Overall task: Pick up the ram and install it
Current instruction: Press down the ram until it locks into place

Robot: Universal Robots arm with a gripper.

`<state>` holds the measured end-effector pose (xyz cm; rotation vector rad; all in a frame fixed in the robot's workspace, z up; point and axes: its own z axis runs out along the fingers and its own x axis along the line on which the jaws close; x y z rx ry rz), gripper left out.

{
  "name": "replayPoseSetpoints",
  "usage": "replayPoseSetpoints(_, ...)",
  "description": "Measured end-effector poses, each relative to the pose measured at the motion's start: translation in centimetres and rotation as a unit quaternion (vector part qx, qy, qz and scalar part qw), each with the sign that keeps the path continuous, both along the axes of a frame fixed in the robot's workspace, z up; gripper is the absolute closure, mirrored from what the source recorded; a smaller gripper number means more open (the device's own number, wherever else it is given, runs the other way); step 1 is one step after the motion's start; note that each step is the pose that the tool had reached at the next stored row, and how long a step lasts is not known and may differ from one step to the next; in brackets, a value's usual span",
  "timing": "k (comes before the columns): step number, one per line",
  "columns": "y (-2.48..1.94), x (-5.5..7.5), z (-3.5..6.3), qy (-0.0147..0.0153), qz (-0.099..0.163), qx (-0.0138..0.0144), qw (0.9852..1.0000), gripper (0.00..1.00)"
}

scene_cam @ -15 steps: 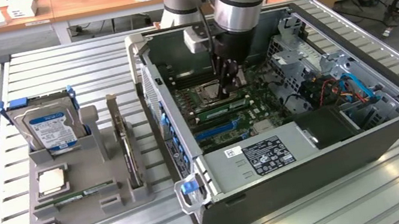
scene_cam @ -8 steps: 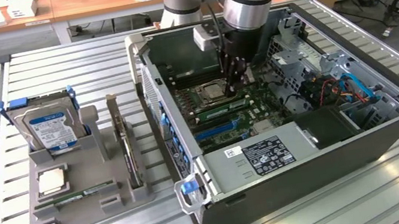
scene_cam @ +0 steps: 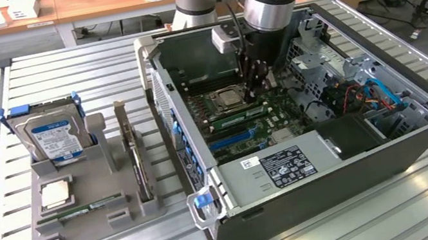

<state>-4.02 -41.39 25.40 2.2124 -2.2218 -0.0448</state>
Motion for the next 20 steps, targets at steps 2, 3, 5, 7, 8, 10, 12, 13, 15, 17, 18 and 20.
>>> replayPoseSetpoints(2,0.01,0.0,-0.13,0.0,0.0,0.0001,1.0,0.89)
replayPoseSetpoints(3,0.0,0.0,-0.28,0.0,0.0,0.0,1.0,0.89)
replayPoseSetpoints(5,0.0,0.0,-0.58,0.0,0.0,0.0,1.0,0.89)
replayPoseSetpoints(7,0.0,0.0,-0.63,0.0001,0.0,-0.0001,1.0,0.89)
replayPoseSetpoints(8,0.0,0.0,-0.63,0.0001,0.0,-0.0001,1.0,0.89)
replayPoseSetpoints(10,-0.01,0.0,-0.64,0.0,0.0,0.0,1.0,0.89)
replayPoseSetpoints(12,-0.11,0.0,-0.64,0.0,0.0,0.0001,1.0,0.89)
replayPoseSetpoints(13,-0.12,0.0,-0.64,0.0,0.0,0.0,1.0,0.89)
replayPoseSetpoints(15,-0.12,0.0,-0.74,0.0,0.0,0.0,1.0,0.89)
replayPoseSetpoints(17,-0.12,0.0,-0.97,0.0,0.0,0.0,1.0,0.89)
replayPoseSetpoints(18,-0.12,0.0,-1.07,0.0,0.0,0.0,1.0,0.89)
replayPoseSetpoints(20,-0.13,0.0,-1.12,0.0001,0.0,-0.0001,1.0,0.89)
